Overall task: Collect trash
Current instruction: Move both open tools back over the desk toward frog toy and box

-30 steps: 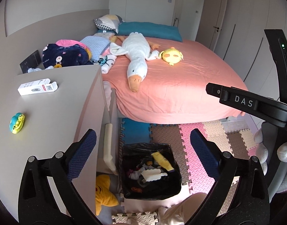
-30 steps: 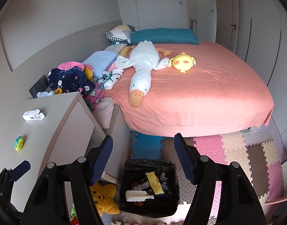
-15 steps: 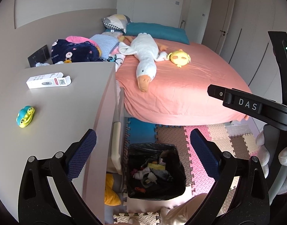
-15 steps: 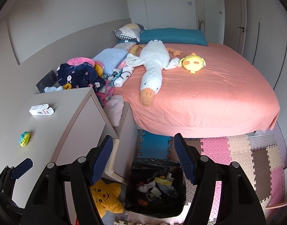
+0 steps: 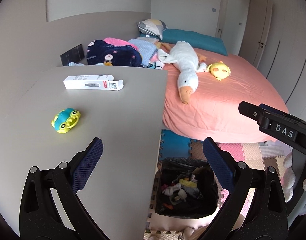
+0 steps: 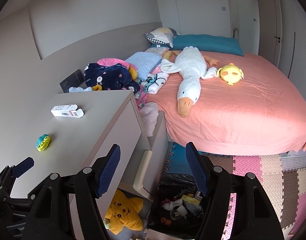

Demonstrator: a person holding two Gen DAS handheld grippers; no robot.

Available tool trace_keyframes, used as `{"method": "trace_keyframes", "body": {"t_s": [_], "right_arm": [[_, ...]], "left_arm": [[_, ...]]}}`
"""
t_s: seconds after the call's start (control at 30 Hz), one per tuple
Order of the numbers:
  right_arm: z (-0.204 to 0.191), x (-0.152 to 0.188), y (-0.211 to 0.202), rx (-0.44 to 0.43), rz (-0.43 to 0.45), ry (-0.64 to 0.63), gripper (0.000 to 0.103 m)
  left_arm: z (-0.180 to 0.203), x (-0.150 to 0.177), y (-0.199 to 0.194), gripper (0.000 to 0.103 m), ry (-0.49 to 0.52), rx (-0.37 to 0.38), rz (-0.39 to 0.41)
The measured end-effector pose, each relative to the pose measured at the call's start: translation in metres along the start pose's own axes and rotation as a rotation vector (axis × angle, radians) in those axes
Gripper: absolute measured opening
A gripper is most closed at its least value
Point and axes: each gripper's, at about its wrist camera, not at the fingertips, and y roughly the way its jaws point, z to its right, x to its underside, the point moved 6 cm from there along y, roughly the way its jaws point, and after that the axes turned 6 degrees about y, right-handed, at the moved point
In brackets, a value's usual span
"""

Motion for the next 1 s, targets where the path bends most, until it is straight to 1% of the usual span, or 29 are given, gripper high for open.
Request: {"method": "trace_keyframes", "body": {"t_s": [0.13,0.23,0.6,0.8,1.0], "right_arm": [[-0.014,0.001,0.008,-0.015,-0.006,-0.018,0.068],[-0.022,0.001,0.014,-0.023,-0.012,-0.029,0.068],[-0.044,-0.002,0.039,-0.036,-0.031,-0.061,0.068],[-0.057,-0.015,0.057,-0.053,-0.034,-0.058,0.068],[-0.08,-0.027,0.075,-0.076,-0.038,-0.101,0.068]], "left_arm": [[-0.032,-0.001,0.003,0.097,-0.096,-0.075,-0.004],[-0.051,0.0,0.007,0.097,-0.161,-0.101,-0.012],[-0.094,-0.007,0.029,0.097,-0.28,-0.139,-0.034],[-0.119,-0.009,0.046,0.097,-0.368,-0.148,-0.057],[-0.142,-0.007,0.061,0.097,-0.453,-0.142,-0.079]]}}
